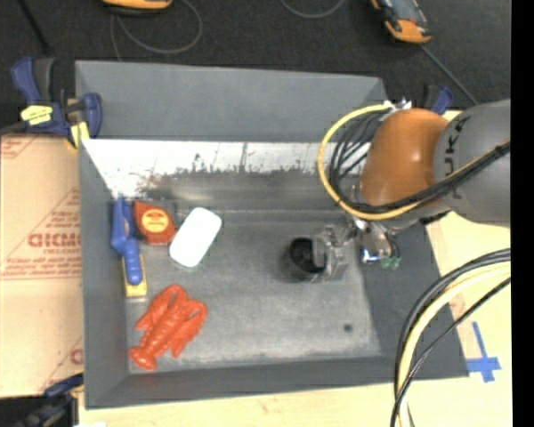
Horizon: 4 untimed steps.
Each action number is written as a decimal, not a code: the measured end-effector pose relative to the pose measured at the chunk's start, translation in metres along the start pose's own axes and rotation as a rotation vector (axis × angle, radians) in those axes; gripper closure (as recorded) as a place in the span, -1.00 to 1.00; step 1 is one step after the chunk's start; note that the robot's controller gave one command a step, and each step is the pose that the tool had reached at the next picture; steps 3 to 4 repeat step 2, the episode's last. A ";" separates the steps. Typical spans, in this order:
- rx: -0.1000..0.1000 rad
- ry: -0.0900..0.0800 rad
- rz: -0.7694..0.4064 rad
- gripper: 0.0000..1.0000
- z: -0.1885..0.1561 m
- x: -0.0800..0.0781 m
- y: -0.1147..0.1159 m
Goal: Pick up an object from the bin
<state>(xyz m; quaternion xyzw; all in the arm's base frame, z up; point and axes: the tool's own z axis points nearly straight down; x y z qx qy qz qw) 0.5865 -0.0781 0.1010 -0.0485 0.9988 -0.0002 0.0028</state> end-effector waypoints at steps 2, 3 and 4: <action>0.000 0.001 0.013 1.00 -0.041 -0.001 -0.007; 0.000 0.001 0.013 1.00 -0.041 -0.001 -0.007; 0.000 0.001 0.013 1.00 -0.041 -0.001 -0.007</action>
Offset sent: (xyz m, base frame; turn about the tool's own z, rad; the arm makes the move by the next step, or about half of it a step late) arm 0.0000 0.0000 0.0000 0.0000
